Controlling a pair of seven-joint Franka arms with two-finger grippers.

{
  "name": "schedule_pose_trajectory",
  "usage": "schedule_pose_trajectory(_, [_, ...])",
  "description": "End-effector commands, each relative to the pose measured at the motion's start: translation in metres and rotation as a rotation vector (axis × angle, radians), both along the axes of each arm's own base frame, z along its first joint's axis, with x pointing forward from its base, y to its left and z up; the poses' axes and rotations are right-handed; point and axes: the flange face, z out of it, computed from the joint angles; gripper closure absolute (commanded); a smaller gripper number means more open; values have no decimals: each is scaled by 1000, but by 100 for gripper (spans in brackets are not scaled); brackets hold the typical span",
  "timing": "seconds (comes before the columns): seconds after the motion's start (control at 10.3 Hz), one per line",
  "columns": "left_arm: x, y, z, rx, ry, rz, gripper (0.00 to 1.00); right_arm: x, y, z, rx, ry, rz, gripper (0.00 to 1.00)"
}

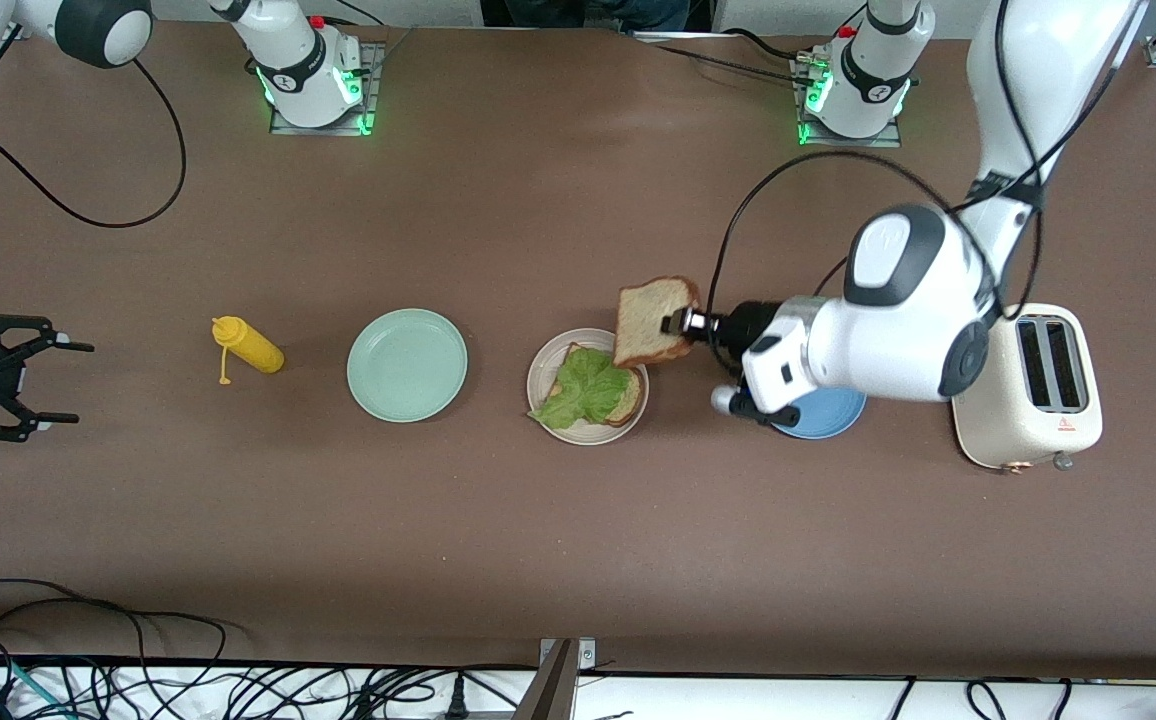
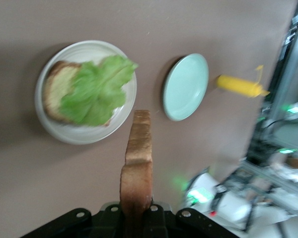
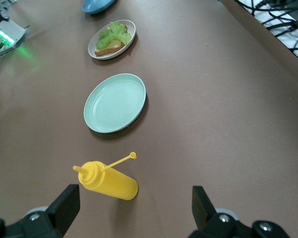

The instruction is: Make sandwich on beige plate with both arms

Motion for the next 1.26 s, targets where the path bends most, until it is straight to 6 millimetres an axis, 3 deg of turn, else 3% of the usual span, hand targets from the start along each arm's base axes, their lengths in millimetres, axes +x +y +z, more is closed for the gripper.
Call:
schedule_pose_trajectory(0.0, [19,-3,-40,-188,18,62,100,-6,27,61,-151,94,-98,0])
schedule_pose_trajectory(0.1, [22,-2,-72,-260,23,82,100,-9,42,86,-241,123,-157,0])
schedule_pose_trajectory(0.48, [8,-24,-149,-349,-89,46,100,-23,145,158,-535,231,-363,0])
schedule_pose_trajectory(0.68, [-7,-35,-177,-333,-143,23,100,-42,181,168,-672,309,-538,0])
schedule_pose_trajectory(0.87, [-12,-41,-191,-319,-140,34,100,-59,210,168,-784,366,-712,0])
schedule_pose_trajectory(0.97, [-13,-41,-198,-319,-131,37,72,-65,220,166,-820,355,-765,0])
schedule_pose_trajectory(1.07, [-13,-38,-199,-315,-132,37,19,-75,219,161,-832,336,-840,0])
schedule_pose_trajectory(1.16, [-11,-36,-197,-309,-140,32,0,-86,220,151,-826,314,-906,0])
